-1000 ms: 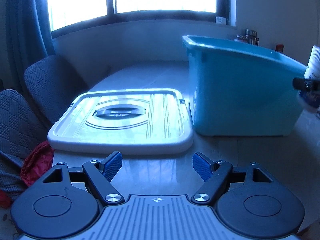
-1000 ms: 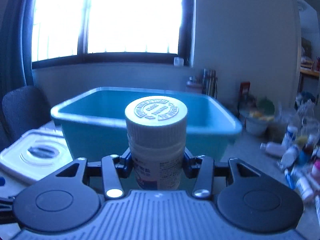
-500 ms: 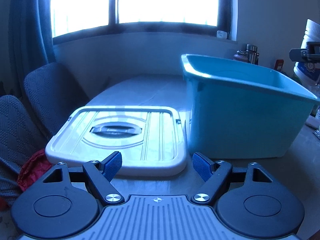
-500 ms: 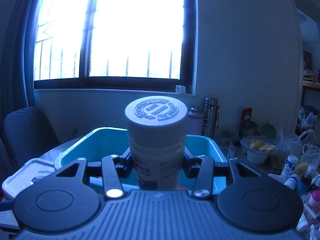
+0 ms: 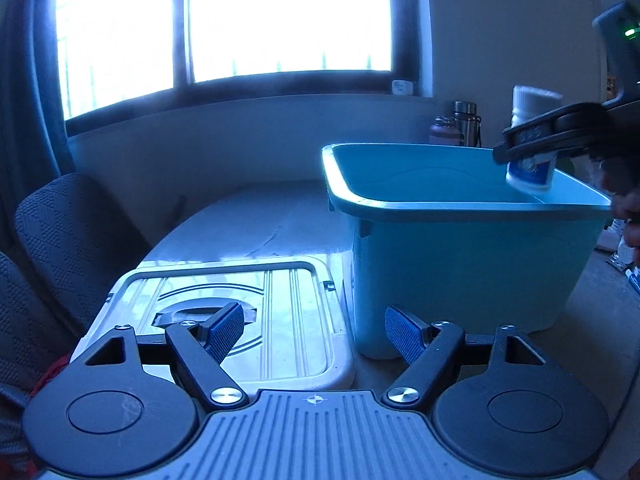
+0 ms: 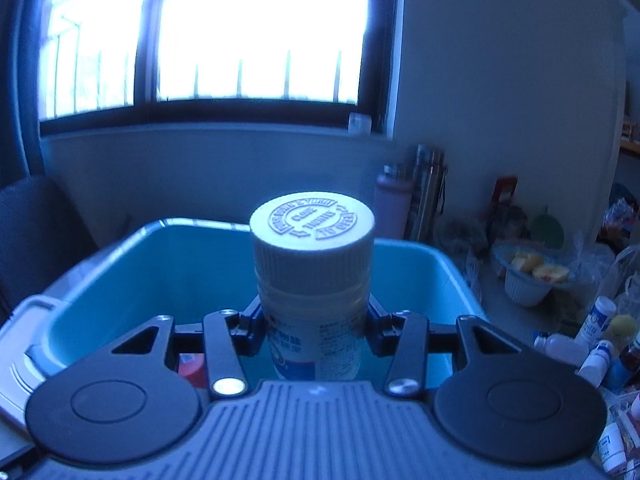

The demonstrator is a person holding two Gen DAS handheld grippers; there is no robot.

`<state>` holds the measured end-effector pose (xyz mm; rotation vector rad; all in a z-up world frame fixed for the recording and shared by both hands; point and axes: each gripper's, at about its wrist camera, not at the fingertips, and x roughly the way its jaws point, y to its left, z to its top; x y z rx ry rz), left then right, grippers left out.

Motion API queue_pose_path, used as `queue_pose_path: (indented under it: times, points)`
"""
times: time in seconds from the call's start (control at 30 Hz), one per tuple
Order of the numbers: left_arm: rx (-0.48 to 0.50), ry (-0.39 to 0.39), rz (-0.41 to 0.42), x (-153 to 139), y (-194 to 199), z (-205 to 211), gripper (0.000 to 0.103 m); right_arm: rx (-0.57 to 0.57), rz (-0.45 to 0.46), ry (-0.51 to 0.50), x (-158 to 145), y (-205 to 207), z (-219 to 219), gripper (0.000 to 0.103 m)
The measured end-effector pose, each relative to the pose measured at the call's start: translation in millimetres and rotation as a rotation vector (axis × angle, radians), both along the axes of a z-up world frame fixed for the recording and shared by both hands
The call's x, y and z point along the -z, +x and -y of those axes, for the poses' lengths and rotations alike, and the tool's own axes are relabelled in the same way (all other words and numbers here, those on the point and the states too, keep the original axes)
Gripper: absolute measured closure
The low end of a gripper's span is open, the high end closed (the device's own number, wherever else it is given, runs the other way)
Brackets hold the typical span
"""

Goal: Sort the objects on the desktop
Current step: 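Lift the white pill bottle and lower it into the tub, right tool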

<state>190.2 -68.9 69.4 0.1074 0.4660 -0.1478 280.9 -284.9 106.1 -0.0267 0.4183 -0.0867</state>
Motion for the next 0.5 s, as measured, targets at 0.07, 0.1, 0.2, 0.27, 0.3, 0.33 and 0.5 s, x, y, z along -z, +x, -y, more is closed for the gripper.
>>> queue_pose_path:
  times: [0.07, 0.1, 0.2, 0.27, 0.3, 0.33, 0.5]
  points:
    - [-0.002, -0.019, -0.011, 0.8, 4.0, -3.8, 0.023, 0.007, -0.041, -0.002, 1.7, 10.2, 0.1, 0.055]
    - [-0.005, -0.026, -0.019, 2.1, 6.0, -5.6, 0.023, 0.010, -0.061, -0.003, 2.6, 15.4, 0.2, 0.055]
    - [-0.004, -0.031, -0.041, 7.3, 10.5, -10.5, 0.023, 0.020, -0.122, -0.005, 5.2, 30.7, 0.4, 0.055]
    - [-0.002, -0.029, -0.053, 9.7, 14.4, -12.9, 0.023, 0.033, -0.149, -0.017, 7.2, 35.0, -0.5, 0.055]
    - [-0.001, -0.033, -0.055, 10.5, 16.4, -14.5, 0.023, 0.036, -0.165, -0.020, 8.6, 36.6, -0.2, 0.055]
    - [-0.002, -0.037, -0.057, 11.1, 18.0, -16.1, 0.023, 0.038, -0.181, -0.017, 9.7, 38.0, 0.1, 0.055]
    - [-0.020, -0.075, -0.074, 13.9, 25.6, -23.2, 0.023, 0.050, -0.215, -0.058, 8.2, 39.9, -5.2, 0.039]
